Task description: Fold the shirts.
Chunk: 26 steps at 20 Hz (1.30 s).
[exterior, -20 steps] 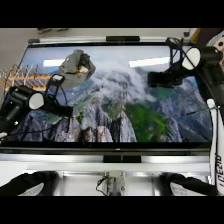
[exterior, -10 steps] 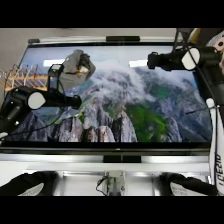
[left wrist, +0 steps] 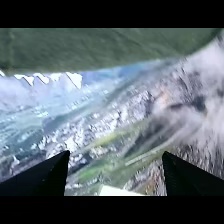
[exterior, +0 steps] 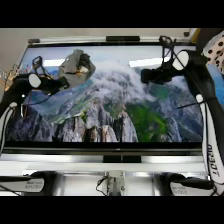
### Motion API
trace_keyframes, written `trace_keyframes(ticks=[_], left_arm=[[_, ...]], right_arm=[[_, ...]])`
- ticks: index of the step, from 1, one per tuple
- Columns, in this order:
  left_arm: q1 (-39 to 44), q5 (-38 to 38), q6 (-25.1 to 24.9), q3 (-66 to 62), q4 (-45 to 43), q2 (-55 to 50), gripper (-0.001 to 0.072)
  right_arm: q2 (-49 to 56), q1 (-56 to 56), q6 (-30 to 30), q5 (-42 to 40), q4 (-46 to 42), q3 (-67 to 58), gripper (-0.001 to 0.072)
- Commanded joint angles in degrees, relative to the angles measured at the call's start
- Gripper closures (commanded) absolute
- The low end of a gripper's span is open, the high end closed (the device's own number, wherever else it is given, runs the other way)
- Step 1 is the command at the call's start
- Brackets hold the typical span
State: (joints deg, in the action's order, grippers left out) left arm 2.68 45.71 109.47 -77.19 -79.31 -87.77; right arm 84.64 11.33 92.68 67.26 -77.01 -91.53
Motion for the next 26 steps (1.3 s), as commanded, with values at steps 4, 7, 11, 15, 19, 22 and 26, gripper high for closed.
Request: trace_keyframes(ticks=[4, 7, 11, 15, 19, 22, 26], left_arm=[[-10.91, 3.78, 0.48, -9.35, 7.32, -13.66, -0.0010], [-9.70, 0.72, 0.57, -9.33, 7.39, -15.65, -0.0010], [-8.81, -3.72, 0.72, -9.35, 7.58, -18.73, -0.0010], [-8.39, -9.81, 0.46, -9.33, 11.34, -20.31, -0.0007], [-7.54, -14.49, 0.11, -9.35, 11.45, -20.33, 0.0553], [-7.41, -13.11, -0.52, -10.21, 15.13, -20.02, 0.0679], [-4.46, -8.13, -22.23, -13.97, 25.68, -12.63, 0.0680]], right_arm=[[0.85, 0.33, -3.37, 2.29, 3.56, -0.07, 0.0166], [0.85, 0.33, -3.39, 1.64, 3.76, -0.04, 0.0166], [0.85, 0.33, -3.37, 1.81, 3.87, -0.07, 0.0166], [0.85, 0.33, -3.37, 1.86, 4.11, -0.07, 0.0166], [0.85, 0.33, -3.37, 2.03, 4.92, -0.07, 0.0166], [0.85, 0.31, -3.37, 2.03, 4.92, -0.07, 0.0166], [-0.44, 0.31, -3.43, 4.61, 4.76, -0.07, 0.0170]])
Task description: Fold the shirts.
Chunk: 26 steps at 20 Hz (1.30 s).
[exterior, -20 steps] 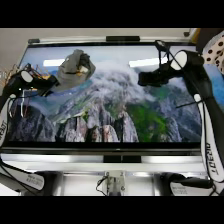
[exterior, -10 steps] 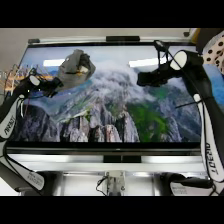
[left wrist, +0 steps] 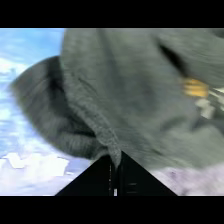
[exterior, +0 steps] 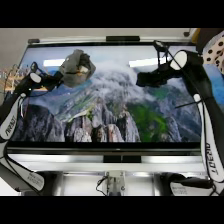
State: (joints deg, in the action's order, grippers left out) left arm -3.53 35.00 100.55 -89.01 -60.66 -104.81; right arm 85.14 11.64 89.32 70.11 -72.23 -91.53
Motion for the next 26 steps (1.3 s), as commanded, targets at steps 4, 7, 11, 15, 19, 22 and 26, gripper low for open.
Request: trace_keyframes(ticks=[4, 7, 11, 15, 19, 22, 26], left_arm=[[8.39, 3.08, -20.79, -5.05, 7.34, 25.00, 0.0680], [14.40, 3.48, -22.95, -4.94, 6.60, 41.97, 0.0680], [23.69, 6.38, -17.18, -2.45, 6.25, 53.53, 0.0679], [36.46, 4.70, -16.22, 9.01, 6.25, 51.32, 0.0679], [47.15, -2.80, -6.99, 20.87, 6.34, 39.26, 0.0678], [51.04, -2.93, -4.85, 18.97, 9.77, 28.41, 0.0350], [40.26, 21.29, -8.68, 12.02, 6.34, 26.84, -0.0006]], right_arm=[[-10.29, -0.04, -0.63, 2.03, -6.49, -0.07, 0.0170], [-20.22, -0.04, -0.20, 4.90, -16.04, -0.07, 0.0170], [-31.65, -0.02, 6.82, 14.05, -21.66, -0.07, 0.0170], [-36.87, -0.02, 7.98, 23.06, -20.61, -0.07, 0.0170], [-36.96, -0.02, 8.02, 23.15, -24.90, 1.51, 0.0170], [-36.96, -0.04, 10.14, 17.09, -25.35, 8.00, 0.0169], [-36.81, -0.04, 9.84, 10.21, -20.28, 21.99, 0.0167]])
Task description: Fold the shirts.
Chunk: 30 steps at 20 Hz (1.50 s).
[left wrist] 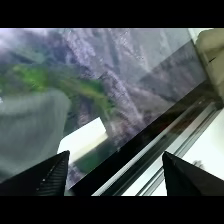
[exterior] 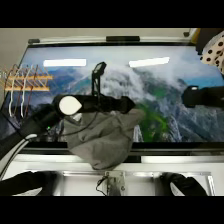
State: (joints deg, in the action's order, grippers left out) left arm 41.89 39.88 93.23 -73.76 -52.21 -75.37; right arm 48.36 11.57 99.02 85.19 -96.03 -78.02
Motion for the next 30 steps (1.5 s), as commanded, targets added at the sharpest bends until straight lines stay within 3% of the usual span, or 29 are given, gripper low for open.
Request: trace_keyframes(ticks=[1, 3, 5, 6, 8, 9, 10, 14, 22, 24, 28, 30], left_arm=[[-10.16, 26.36, -1.16, -4.85, -5.88, -2.08, -0.0002], [-20.68, 41.99, -1.01, -4.55, -15.28, 0.07, 0.0005], [-29.68, 46.64, -1.14, 1.05, -20.09, 3.74, 0.0227], [-33.38, 46.18, -2.12, 6.27, -19.82, 6.21, 0.0235], [-38.25, 43.32, -2.54, 18.84, -19.23, 11.08, 0.0222], [-39.93, 41.18, -2.56, 25.62, -17.55, 13.35, 0.0129], [-41.09, 39.30, -2.67, 31.12, -15.56, 14.99, 0.0083], [-42.32, 30.91, -4.02, 43.58, -12.24, 18.58, 0.0094], [-42.23, 22.14, -4.04, 46.31, -9.27, 15.85, 0.0118], [-42.23, 20.81, -4.07, 46.29, -9.27, 14.38, 0.0325], [-42.23, 19.30, -4.07, 46.27, -7.93, 11.56, 0.0342], [-42.23, 18.58, -4.09, 46.25, -7.10, 11.32, 0.0529]], right_arm=[[0.57, 0.02, -1.62, -4.92, 6.80, 11.82, 0.0166], [3.10, 0.02, -5.57, -5.11, 15.45, 18.56, 0.0057], [6.67, 0.02, -8.74, -5.90, 23.34, 24.35, 0.0057], [8.74, 0.02, -10.01, -6.43, 26.62, 26.86, 0.0057], [12.79, 0.02, -12.87, -7.98, 32.41, 30.27, 0.0057], [14.86, 0.09, -14.80, -8.87, 34.47, 31.23, 0.0058], [16.59, 0.09, -15.67, -9.42, 35.63, 31.61, 0.0058], [21.55, 0.09, -15.76, -10.88, 35.85, 31.61, 0.0058], [23.78, 0.50, -15.93, -15.08, 35.71, 31.61, 0.0058], [25.18, 3.19, -17.51, -16.35, 35.43, 31.61, 0.0058], [27.87, 10.88, -15.65, -22.73, 32.92, 31.61, 0.0058], [29.27, 12.15, -15.23, -23.30, 32.92, 31.61, 0.0071]])
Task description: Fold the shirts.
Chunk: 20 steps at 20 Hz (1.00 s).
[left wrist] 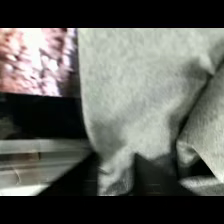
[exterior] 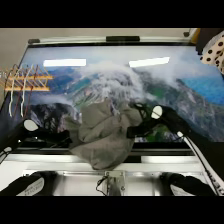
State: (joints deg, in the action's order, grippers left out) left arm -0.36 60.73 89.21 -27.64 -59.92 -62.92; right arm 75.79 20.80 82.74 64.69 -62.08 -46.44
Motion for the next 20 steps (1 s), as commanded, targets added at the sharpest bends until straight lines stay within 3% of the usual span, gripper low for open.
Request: trace_keyframes(ticks=[1, 2, 3, 4, 8, 12, 16, 18, 20], left_arm=[[0.02, -2.67, -0.09, 0.11, 0.98, -1.11, 0.0556], [0.02, -2.71, -0.31, 0.04, 1.07, -1.11, 0.0637], [0.02, -2.16, -1.64, -0.39, 1.11, -0.94, 0.0679], [-0.02, -0.68, -2.75, -1.53, 1.03, -0.46, 0.0679], [-0.09, 4.46, -4.33, -15.72, -5.51, 8.63, 0.0680], [-0.09, 4.24, -1.07, -44.04, -10.62, 20.15, 0.0680], [0.02, 4.22, 6.43, -71.87, -10.40, 23.78, 0.0679], [0.02, 3.19, 7.10, -80.37, -7.28, 24.92, 0.0680], [0.02, 2.12, 7.10, -84.15, -4.52, 26.23, 0.0680]], right_arm=[[2.54, 3.21, 1.31, -2.71, -1.07, 0.02, 0.0125], [3.19, 3.32, 2.03, -2.89, -1.27, 0.02, 0.0219], [3.45, 3.30, 2.47, -3.34, -1.27, 0.02, 0.0513], [3.21, 3.30, 3.63, -3.50, -1.38, -0.15, 0.0653], [-4.28, 3.30, 3.15, 0.90, -8.22, -6.80, 0.0654], [-20.02, 3.30, 3.19, -0.42, -19.28, -24.06, 0.0653], [-32.54, 3.30, 7.13, -11.61, -17.62, -42.14, 0.0654], [-36.98, 3.30, 7.54, -16.79, -13.99, -46.77, 0.0653], [-39.80, 3.30, 8.81, -17.03, -12.85, -48.85, 0.0654]])
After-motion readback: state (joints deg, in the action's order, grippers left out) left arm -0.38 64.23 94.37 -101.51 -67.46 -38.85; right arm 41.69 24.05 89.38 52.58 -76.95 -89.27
